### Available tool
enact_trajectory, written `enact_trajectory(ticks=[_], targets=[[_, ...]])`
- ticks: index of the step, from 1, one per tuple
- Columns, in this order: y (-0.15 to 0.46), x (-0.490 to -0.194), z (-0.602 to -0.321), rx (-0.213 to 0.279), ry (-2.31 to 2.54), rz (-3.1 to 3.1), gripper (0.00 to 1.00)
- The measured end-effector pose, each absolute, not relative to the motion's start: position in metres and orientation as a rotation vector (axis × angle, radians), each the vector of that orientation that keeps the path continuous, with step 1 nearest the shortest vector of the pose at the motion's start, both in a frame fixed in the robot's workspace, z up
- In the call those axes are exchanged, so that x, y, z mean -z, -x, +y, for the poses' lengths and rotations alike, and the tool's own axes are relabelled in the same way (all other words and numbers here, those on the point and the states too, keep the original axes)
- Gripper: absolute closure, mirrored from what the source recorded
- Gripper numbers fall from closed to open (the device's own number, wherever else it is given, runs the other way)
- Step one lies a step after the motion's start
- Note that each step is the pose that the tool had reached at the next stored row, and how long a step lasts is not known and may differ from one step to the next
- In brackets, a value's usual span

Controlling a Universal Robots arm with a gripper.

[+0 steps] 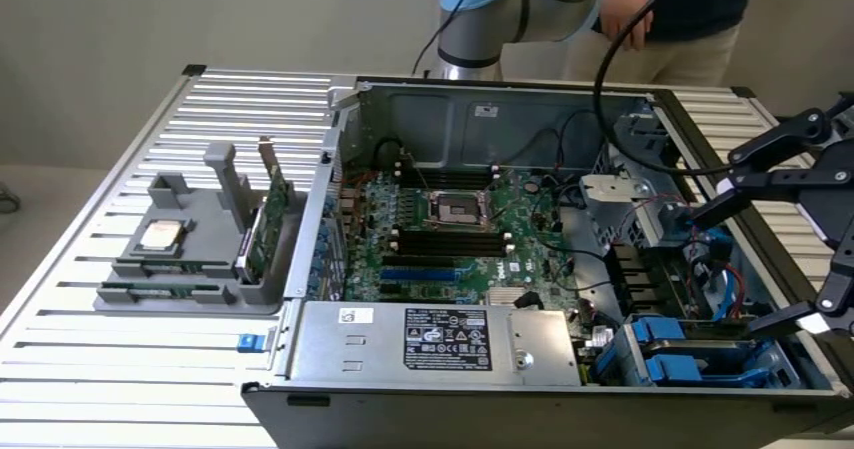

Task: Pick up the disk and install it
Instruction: 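Insert the first disk wire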

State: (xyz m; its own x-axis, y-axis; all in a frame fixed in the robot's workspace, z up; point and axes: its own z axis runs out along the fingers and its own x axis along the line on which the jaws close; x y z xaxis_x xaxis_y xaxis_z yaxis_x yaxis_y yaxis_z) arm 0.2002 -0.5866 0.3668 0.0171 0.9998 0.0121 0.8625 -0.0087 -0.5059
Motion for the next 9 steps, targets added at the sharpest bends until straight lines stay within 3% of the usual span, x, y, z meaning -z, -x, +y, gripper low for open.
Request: enact_trajectory(ticks=[4, 9], targets=[[-0.194, -0.367, -0.587, -0.454, 1.948, -1.928, 0.01], [-0.18, -0.367, -0.587, -0.428, 1.941, -1.931, 0.01]])
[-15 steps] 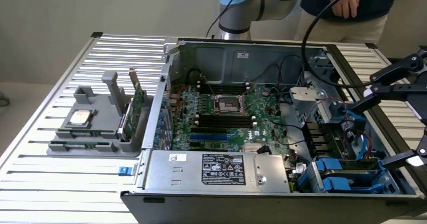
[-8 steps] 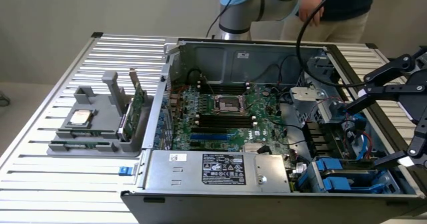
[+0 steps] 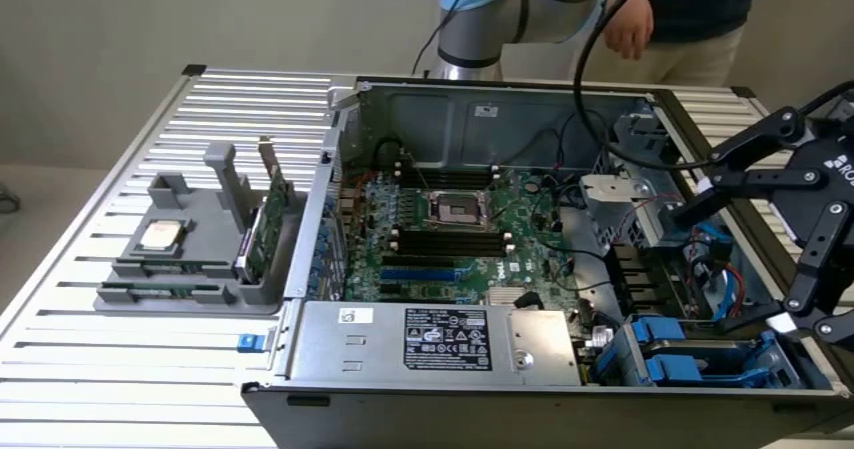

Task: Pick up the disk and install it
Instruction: 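Insert the first disk wire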

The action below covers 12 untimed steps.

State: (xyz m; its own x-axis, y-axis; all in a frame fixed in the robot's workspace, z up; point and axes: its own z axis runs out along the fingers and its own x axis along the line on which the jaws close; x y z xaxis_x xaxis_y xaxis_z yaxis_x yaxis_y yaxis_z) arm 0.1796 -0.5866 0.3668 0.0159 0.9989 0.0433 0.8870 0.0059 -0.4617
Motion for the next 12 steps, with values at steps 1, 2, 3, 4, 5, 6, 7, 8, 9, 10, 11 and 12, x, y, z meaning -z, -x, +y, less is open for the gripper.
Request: enact_trajectory(ticks=[1, 2, 3, 4, 5, 6, 7, 8, 9, 10, 11, 12], targets=[[-0.177, -0.367, -0.587, -0.422, 1.94, -1.932, 0.01], [-0.174, -0.367, -0.587, -0.416, 1.939, -1.933, 0.01], [-0.171, -0.367, -0.587, -0.41, 1.939, -1.934, 0.01], [-0.168, -0.367, -0.587, -0.402, 1.939, -1.936, 0.01], [-0.166, -0.367, -0.587, -0.395, 1.939, -1.938, 0.01], [-0.163, -0.367, -0.587, -0.386, 1.939, -1.94, 0.01], [-0.161, -0.367, -0.587, -0.377, 1.939, -1.943, 0.01], [-0.159, -0.367, -0.587, -0.369, 1.94, -1.945, 0.01], [-0.157, -0.367, -0.587, -0.36, 1.94, -1.948, 0.01], [-0.154, -0.367, -0.587, -0.353, 1.941, -1.95, 0.03], [-0.152, -0.367, -0.587, -0.345, 1.942, -1.953, 0.03], [-0.15, -0.367, -0.587, -0.338, 1.944, -1.956, 0.1]])
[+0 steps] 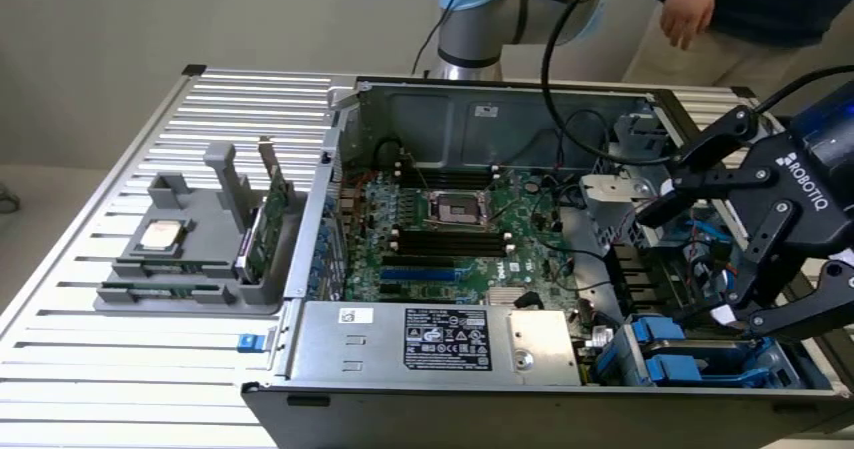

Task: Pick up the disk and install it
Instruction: 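Insert the first disk wire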

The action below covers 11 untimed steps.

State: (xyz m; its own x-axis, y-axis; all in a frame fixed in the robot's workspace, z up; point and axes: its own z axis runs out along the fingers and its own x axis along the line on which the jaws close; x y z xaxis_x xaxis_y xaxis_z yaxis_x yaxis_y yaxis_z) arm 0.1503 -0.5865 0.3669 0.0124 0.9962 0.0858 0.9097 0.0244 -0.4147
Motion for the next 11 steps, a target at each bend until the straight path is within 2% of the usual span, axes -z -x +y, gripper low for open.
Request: enact_trajectory(ticks=[1, 4, 5, 7, 8, 11], targets=[[-0.1484, -0.3669, -0.5865, -0.331, 1.945, -1.959, 0.16], [-0.1446, -0.367, -0.5862, -0.308, 1.951, -1.969, 0.22], [-0.1442, -0.367, -0.5858, -0.301, 1.952, -1.972, 0.34], [-0.144, -0.3671, -0.5851, -0.286, 1.953, -1.978, 0.34], [-0.1439, -0.367, -0.5848, -0.278, 1.953, -1.982, 0.4], [-0.1438, -0.3669, -0.5837, -0.25, 1.953, -1.994, 0.4]])
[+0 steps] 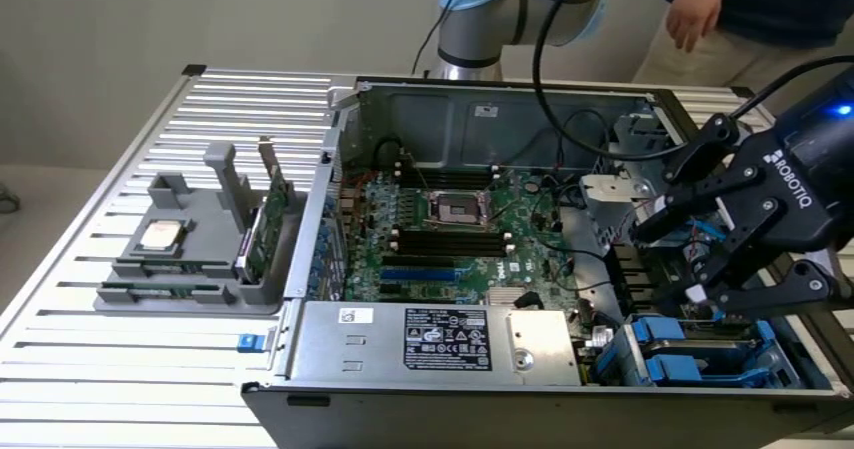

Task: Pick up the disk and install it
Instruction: 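Insert the first disk wire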

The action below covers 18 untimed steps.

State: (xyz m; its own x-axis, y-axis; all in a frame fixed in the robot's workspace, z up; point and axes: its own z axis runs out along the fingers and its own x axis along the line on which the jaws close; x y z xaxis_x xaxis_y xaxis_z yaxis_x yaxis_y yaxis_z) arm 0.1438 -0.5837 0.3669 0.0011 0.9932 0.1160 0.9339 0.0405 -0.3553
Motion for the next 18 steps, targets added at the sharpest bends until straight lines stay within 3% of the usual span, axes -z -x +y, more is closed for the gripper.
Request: enact_trajectory(ticks=[13, 18], targets=[[-0.134, -0.367, -0.582, -0.08, 2.019, -2.093, 0.4], [-0.13, -0.367, -0.582, -0.063, 2.027, -2.104, 0.4]])
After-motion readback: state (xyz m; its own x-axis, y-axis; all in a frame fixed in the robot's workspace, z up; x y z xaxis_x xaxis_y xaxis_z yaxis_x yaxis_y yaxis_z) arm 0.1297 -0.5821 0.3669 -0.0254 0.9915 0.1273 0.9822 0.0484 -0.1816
